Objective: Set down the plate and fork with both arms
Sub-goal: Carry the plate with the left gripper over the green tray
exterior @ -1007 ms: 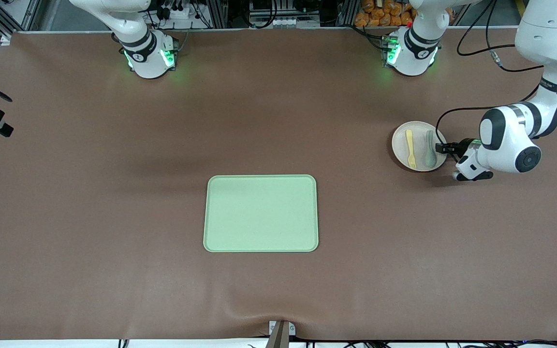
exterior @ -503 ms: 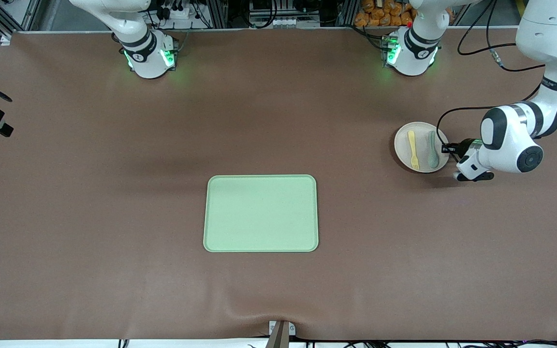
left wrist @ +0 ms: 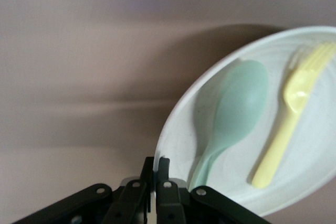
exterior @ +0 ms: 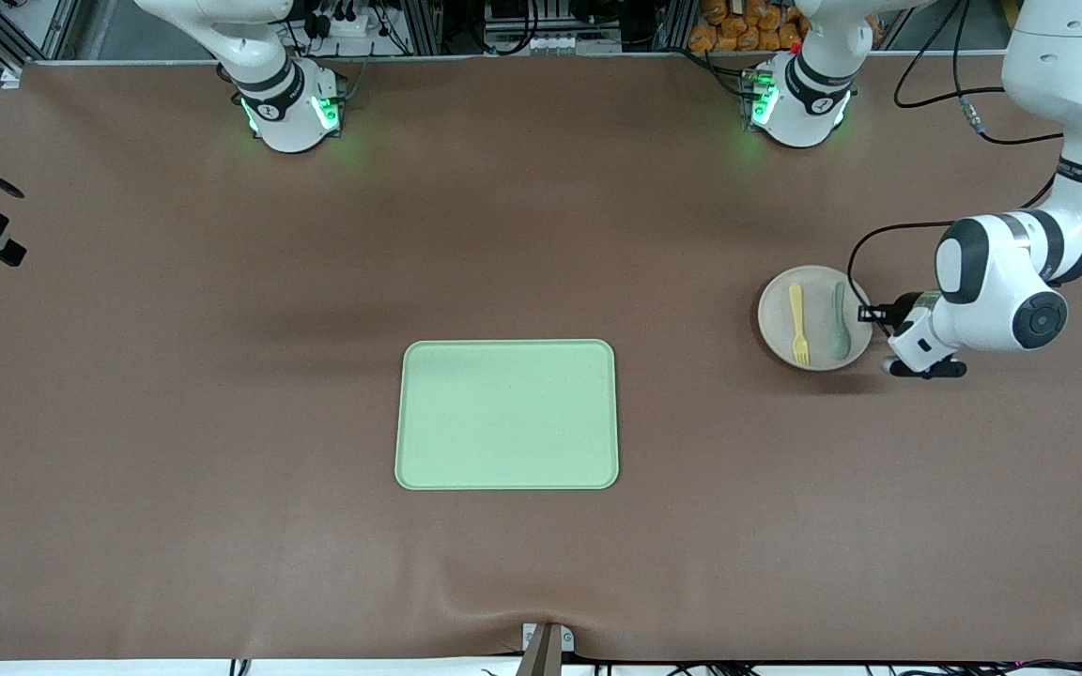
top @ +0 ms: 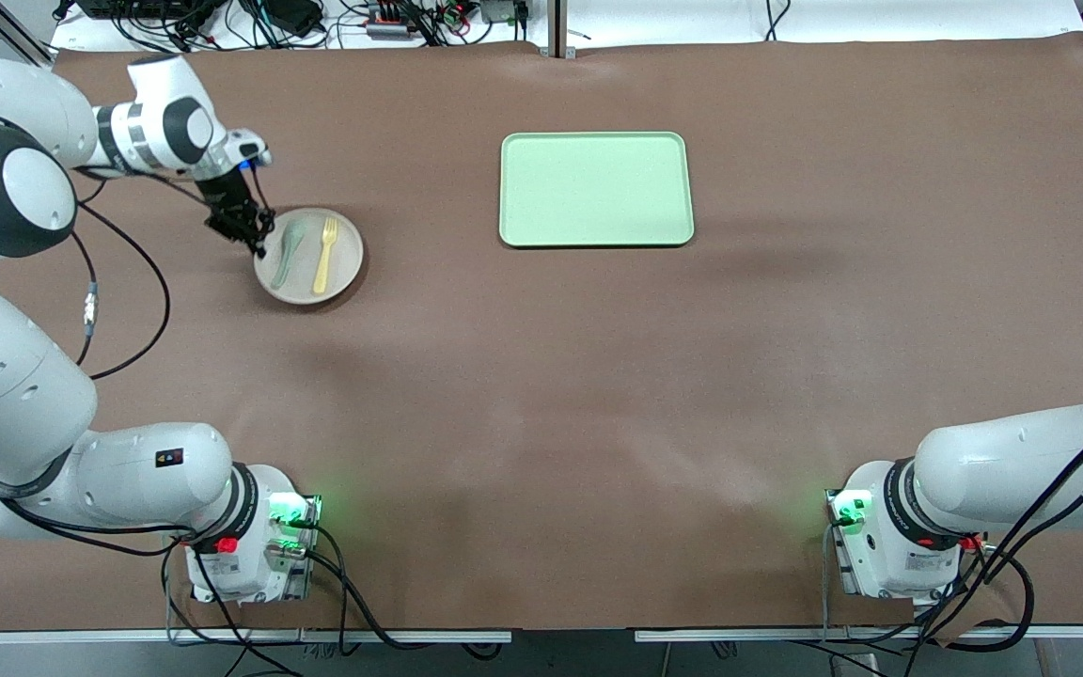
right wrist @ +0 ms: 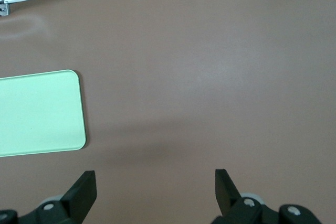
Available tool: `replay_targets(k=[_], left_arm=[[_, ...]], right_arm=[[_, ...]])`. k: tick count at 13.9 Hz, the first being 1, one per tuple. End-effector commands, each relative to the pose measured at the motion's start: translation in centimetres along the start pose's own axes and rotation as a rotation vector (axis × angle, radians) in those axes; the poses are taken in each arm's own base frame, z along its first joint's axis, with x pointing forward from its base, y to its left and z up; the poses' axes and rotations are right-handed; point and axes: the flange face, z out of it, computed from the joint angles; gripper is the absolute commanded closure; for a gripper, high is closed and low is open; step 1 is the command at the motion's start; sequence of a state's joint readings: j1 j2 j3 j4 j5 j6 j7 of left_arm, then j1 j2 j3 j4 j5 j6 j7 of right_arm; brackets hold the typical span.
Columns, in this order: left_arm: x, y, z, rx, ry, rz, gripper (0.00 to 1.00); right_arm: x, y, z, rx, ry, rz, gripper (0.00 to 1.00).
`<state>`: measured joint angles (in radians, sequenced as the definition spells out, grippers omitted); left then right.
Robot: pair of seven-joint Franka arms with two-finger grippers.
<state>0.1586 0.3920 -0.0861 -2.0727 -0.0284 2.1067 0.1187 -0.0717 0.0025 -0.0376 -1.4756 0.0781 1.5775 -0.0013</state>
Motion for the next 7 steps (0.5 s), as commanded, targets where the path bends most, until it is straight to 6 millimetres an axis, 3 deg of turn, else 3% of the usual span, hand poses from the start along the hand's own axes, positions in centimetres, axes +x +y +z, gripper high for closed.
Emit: replay_targets(k=[1, 7], left_arm=[[2.4, 2.6, -3.3, -0.080, 0.039, -0.011, 1.00], [5.7, 10.5, -7.4, -0.210, 0.073, 0.081, 1.00]], right_arm=[[0.0, 0.4, -0.2, 0.022, -0.002, 0.020, 0.00], [0.0, 0.4, -0.2, 0.022, -0.002, 0.020, 0.00]])
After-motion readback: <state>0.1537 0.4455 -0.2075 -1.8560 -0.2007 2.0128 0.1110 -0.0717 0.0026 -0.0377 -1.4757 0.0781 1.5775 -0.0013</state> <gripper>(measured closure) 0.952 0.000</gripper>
